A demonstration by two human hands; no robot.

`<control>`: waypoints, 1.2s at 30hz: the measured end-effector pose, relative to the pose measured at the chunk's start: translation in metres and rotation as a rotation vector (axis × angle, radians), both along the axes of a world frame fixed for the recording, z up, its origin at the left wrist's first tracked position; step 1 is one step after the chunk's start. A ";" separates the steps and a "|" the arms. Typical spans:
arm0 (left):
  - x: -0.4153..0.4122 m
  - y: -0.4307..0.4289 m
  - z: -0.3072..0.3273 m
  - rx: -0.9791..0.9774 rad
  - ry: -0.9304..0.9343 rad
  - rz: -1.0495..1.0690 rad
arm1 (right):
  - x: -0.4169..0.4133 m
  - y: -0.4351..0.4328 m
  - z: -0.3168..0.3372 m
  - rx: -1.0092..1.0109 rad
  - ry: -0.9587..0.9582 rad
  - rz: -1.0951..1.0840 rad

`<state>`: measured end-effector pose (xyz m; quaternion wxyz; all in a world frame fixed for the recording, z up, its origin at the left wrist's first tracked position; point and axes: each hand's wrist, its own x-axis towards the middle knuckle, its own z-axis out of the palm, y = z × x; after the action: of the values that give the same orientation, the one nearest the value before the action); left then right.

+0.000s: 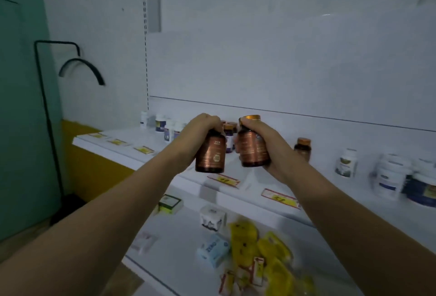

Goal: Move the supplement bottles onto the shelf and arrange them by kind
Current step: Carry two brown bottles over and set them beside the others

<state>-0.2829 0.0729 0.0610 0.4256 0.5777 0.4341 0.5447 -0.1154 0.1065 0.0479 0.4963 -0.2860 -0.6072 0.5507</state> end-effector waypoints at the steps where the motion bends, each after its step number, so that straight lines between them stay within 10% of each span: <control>1: -0.020 -0.001 0.000 0.001 0.021 -0.007 | -0.022 -0.001 -0.001 -0.005 0.004 0.008; 9: -0.092 0.034 -0.002 0.005 -0.004 -0.085 | -0.100 -0.003 -0.006 -0.064 -0.024 -0.069; 36: 0.175 0.202 -0.034 0.287 0.675 -0.288 | 0.162 0.121 -0.047 -0.163 -0.318 -0.811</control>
<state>-0.1075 0.2752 0.0272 0.2458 0.8328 0.3836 0.3143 0.0464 0.2278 0.0010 0.5487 -0.6204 -0.4692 0.3066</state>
